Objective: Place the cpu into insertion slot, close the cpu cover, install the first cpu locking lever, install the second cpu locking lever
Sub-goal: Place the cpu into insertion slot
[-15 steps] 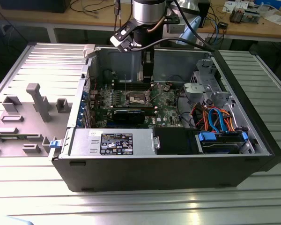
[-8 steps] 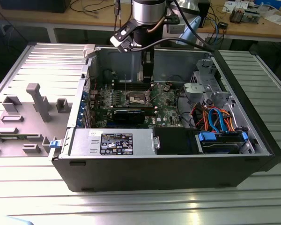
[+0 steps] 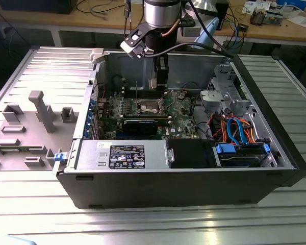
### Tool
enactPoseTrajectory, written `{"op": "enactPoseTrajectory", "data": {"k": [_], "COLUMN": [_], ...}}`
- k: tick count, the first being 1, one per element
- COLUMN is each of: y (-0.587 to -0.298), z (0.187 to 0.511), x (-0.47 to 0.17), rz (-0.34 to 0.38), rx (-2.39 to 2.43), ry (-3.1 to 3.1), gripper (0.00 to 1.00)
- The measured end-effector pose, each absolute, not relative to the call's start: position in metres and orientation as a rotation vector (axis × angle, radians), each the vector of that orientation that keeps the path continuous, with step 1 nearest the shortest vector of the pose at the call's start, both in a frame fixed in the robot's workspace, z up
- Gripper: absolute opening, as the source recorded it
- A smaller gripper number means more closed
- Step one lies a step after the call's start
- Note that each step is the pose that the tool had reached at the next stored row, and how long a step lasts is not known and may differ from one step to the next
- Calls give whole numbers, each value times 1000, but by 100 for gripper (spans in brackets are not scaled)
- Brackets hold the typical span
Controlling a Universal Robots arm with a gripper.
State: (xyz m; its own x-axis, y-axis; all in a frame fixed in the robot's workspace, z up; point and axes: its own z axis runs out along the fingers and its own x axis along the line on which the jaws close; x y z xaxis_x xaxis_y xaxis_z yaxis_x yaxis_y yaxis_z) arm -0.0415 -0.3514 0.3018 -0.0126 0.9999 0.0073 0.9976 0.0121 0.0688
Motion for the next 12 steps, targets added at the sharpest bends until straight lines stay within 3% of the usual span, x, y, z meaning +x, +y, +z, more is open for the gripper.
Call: {"op": "enactPoseTrajectory", "data": {"k": [12], "y": [-351], "z": [301], "x": [-42], "rz": [85], "rx": [2172], "ry": [2207], "gripper": [55]}}
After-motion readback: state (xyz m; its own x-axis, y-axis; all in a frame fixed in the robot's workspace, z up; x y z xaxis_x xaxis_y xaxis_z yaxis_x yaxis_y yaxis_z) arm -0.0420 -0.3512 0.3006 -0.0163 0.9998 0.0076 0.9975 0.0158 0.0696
